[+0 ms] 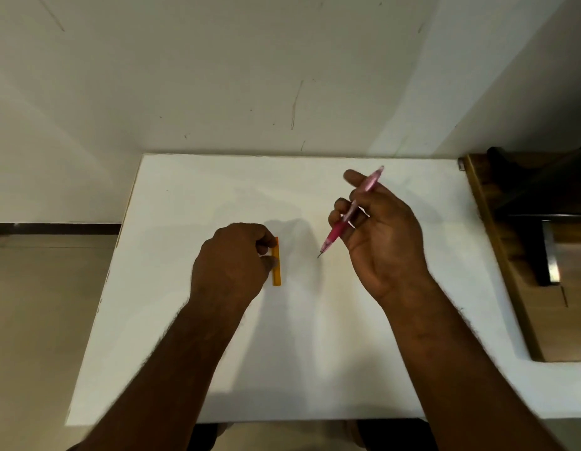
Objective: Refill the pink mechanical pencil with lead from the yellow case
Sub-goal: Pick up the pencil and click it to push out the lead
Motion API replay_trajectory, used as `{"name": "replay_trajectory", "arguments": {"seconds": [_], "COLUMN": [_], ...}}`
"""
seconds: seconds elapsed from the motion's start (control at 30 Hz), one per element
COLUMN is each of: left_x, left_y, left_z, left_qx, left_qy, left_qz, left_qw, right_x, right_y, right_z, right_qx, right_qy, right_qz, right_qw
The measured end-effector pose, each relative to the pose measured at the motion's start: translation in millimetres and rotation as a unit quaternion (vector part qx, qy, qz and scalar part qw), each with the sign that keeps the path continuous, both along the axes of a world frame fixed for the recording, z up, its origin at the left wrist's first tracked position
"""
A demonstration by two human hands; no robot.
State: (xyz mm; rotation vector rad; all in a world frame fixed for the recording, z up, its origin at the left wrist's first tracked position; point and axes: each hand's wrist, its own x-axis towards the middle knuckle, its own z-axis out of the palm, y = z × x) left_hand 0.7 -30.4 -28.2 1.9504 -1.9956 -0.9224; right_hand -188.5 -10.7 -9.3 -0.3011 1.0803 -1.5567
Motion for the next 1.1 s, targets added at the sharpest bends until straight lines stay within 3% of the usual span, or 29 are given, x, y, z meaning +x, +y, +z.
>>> {"name": "replay_trajectory", "arguments": {"seconds": [0.07, 0.17, 0.4, 0.77, 1.1], "left_x": [1, 0, 1, 0, 2], "left_y": [0, 0, 1, 1, 0], "left_z": [0, -1, -3, -5, -6], "left_qx": [0.007, 0.007, 0.0, -0.012, -0.018], "left_qy": [-0.004, -0.012, -0.021, -0.03, -0.007], "left_qz": [-0.004, -0.011, -0.019, -0.022, -0.016], "left_qw": [1.0, 1.0, 1.0, 0.999, 1.0], "right_x": [3, 7, 13, 21, 22], "right_y": [1, 4, 10, 13, 13], "right_z": [-2, -10, -21, -28, -31], "right_qx": [0.048, 0.135, 0.187, 0.19, 0.178], "right_qy": [0.133, 0.355, 0.589, 0.702, 0.718], "right_qz": [0.028, 0.062, 0.128, 0.171, 0.186], "right_qw": [0.99, 0.923, 0.775, 0.665, 0.646]}}
